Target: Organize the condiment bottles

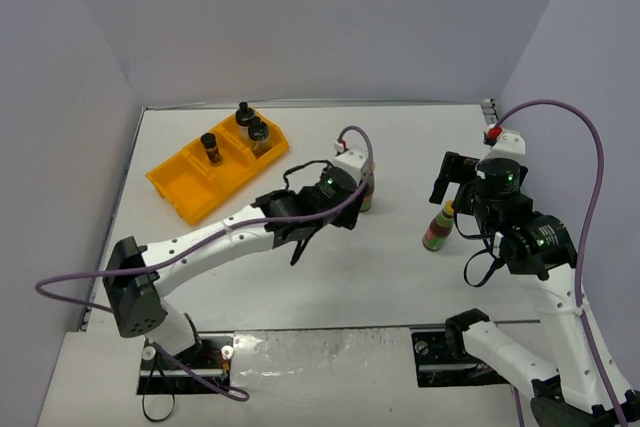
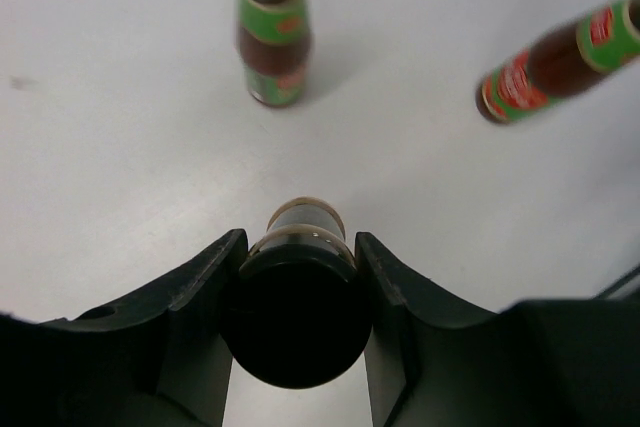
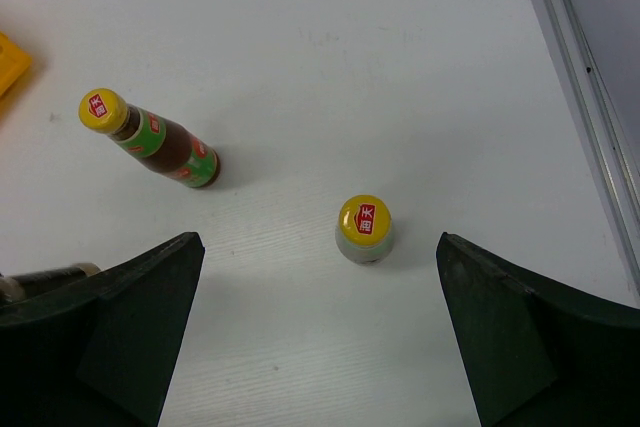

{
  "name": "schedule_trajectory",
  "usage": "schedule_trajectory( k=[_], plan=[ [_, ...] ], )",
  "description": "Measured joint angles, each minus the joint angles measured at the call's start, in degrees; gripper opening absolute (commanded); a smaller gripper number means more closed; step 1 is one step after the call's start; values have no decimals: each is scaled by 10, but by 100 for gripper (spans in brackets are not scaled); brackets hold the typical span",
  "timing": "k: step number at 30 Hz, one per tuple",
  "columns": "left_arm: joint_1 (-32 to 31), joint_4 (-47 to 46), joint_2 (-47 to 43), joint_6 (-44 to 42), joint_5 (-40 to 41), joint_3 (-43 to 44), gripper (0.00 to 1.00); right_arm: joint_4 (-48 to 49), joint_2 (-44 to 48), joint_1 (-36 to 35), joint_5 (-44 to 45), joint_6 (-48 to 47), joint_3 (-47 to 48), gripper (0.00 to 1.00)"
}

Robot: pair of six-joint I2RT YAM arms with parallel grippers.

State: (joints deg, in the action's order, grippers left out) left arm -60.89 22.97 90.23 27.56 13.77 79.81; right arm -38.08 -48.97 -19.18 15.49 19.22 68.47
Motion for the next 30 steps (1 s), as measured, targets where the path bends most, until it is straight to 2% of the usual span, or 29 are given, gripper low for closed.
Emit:
schedule_trajectory(
  k=[5,12,16,21,30],
  plan=[
    [117,28,-37,-27,-23,41,0,1,-6,0,0,0,10,100],
    [365,56,-28,-59,-111,79,0,1,-15,0,0,-3,12,100],
    [461,52,-9,-64,-161,97,0,0,-25,0,-1,-5,18,100],
    [515,36,23,-65,-200,100,0,1,-42,0,-1,-13,32,100],
    [547,13,97,-66,-214,100,0,2,-66,0,-1,-18,38,100]
  ],
)
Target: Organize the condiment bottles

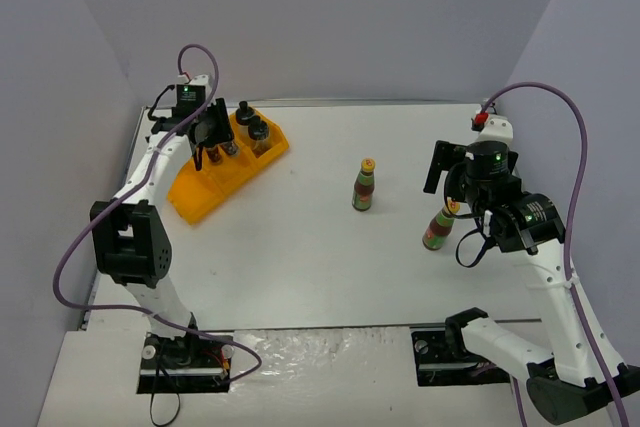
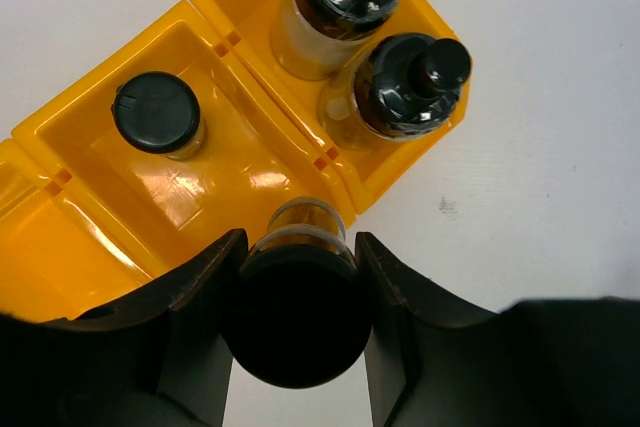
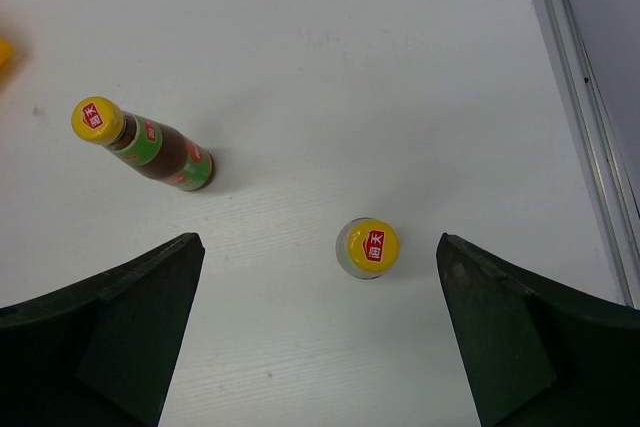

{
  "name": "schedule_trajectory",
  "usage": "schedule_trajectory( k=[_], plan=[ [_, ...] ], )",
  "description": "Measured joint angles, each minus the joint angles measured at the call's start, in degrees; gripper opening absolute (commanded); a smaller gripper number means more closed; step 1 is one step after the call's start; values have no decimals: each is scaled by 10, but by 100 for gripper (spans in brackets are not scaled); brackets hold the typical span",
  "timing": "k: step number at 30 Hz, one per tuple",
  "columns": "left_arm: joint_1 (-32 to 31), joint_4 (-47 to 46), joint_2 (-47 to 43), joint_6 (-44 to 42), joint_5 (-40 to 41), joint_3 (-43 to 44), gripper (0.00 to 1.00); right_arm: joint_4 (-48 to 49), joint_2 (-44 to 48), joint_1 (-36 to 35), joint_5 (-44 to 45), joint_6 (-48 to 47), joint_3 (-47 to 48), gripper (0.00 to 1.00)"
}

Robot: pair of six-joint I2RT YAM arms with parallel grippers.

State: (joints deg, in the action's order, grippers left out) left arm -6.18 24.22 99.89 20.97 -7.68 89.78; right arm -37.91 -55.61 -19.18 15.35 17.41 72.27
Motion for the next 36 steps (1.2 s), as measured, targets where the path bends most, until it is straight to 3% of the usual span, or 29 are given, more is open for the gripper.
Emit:
schedule_trajectory(
  k=[23,36],
  plan=[
    [15,-36,65,-8,75,-48,0,6,5,0,-13,-2,0,100],
    [12,-40,90,-9,78,-51,0,8,23,0,-15,-1,-1,100]
  ],
)
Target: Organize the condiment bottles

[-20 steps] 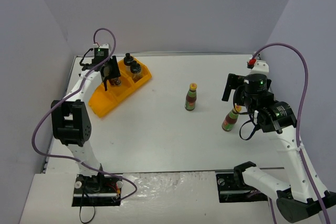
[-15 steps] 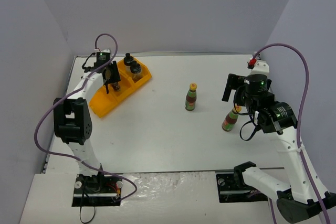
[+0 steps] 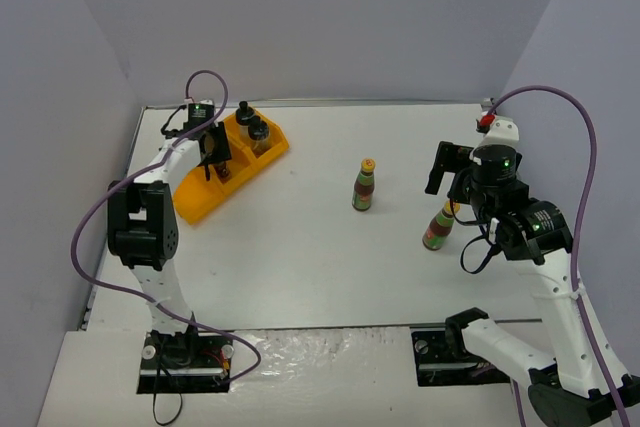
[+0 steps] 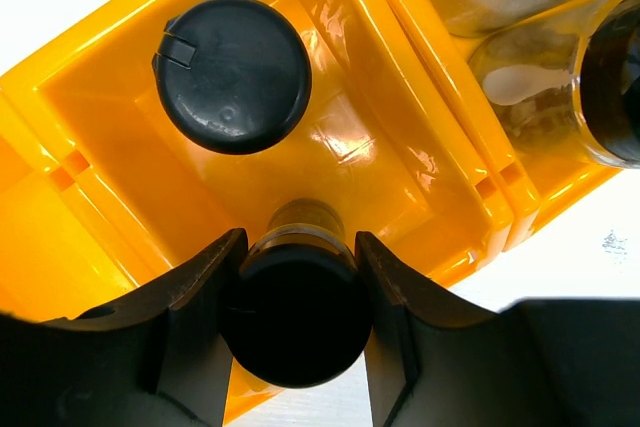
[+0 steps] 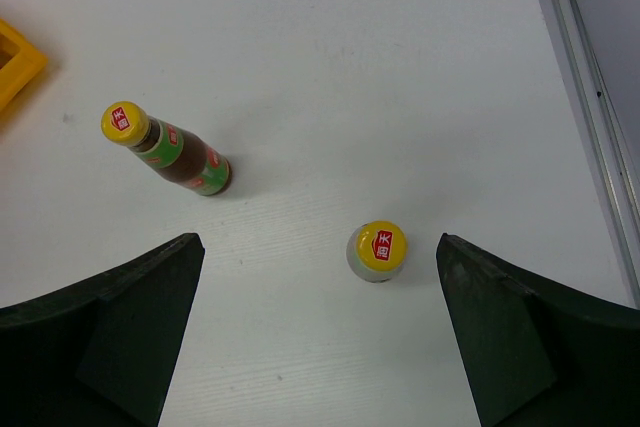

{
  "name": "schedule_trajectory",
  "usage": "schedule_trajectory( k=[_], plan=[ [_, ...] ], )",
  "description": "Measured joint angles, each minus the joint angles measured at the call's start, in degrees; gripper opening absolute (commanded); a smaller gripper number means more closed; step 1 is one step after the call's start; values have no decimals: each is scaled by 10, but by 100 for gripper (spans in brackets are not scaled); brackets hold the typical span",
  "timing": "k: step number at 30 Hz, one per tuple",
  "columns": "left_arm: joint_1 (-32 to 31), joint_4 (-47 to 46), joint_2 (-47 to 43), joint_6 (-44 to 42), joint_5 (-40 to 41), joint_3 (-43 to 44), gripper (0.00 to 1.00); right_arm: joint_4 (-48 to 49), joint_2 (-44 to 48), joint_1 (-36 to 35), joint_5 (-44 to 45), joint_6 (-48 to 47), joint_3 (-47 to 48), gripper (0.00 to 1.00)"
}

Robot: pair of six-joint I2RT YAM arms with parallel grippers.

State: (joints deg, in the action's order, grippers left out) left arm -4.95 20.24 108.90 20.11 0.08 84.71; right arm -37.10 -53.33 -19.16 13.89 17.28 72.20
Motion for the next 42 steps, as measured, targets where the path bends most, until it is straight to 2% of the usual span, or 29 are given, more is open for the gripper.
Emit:
schedule_trajectory(
  k=[11,14,18,20,23,26,42],
  plan=[
    [-14,-2,12,-10,2,0,2,0,4,0,-3,0,0,100],
    [-18,-3,13,-13,3,0,13,0,4,0,-3,0,0,100],
    [-22,-5,14,-15,5,0,35,0,4,0,-3,0,0,100],
    [-22,-5,14,-15,7,0,53,0,4,0,-4,0,0,100],
    [-22,-4,14,-16,10,0,64,0,7,0,-4,0,-1,100],
    [-22,-5,14,-16,13,0,67,0,9,0,-4,0,-2,100],
    [-27,14,-9,-16,20,0,68,0,11,0,-9,0,-2,100]
  ],
)
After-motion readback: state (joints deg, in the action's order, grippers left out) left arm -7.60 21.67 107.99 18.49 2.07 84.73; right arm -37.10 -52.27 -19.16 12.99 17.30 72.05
